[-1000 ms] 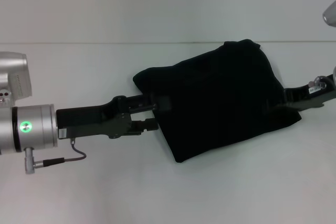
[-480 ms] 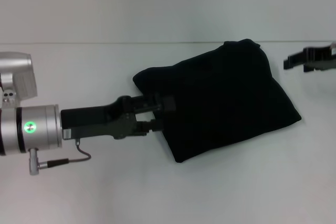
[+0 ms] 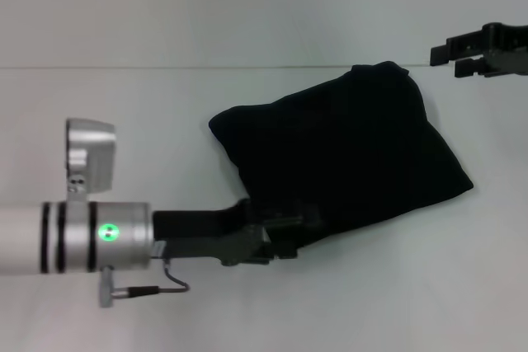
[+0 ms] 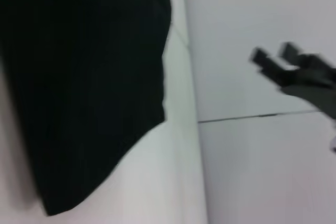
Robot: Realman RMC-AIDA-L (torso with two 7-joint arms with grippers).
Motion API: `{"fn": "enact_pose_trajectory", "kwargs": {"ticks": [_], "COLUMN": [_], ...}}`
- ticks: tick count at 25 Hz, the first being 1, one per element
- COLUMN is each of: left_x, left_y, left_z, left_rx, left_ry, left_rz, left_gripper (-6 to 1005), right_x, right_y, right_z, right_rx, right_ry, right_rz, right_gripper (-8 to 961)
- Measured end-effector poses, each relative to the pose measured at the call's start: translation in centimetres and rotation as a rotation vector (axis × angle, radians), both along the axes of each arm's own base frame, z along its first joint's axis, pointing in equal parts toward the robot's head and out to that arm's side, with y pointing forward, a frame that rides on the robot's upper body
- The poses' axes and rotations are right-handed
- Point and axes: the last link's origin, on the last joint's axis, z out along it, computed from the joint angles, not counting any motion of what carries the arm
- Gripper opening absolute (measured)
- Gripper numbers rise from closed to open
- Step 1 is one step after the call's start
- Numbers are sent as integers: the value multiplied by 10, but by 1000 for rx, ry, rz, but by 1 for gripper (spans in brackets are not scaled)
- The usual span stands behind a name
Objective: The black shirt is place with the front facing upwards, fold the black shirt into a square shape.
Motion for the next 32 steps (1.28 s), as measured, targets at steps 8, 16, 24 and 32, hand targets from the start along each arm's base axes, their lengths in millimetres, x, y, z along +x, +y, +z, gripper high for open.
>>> {"fn": "enact_pose_trajectory", "kwargs": {"ticks": [8, 16, 24, 32], "left_x": [-17, -26, -29, -31], "left_y": [1, 5, 5, 7], "left_z": [-21, -32, -33, -34], "left_rx": [23, 47, 53, 66], "left_ry": [41, 86, 101, 117], "left_rz": [142, 206, 214, 216], "left_gripper": [900, 789, 788, 784], "right_x": [-2, -5, -8, -9], "right_y": [1, 2, 4, 4], "right_z": [4, 5, 9, 12], "right_rx": [12, 10, 10, 12], "right_ry": [22, 22, 20, 20], "right_rz": [3, 13, 17, 17], "right_gripper": [625, 626, 627, 627]}}
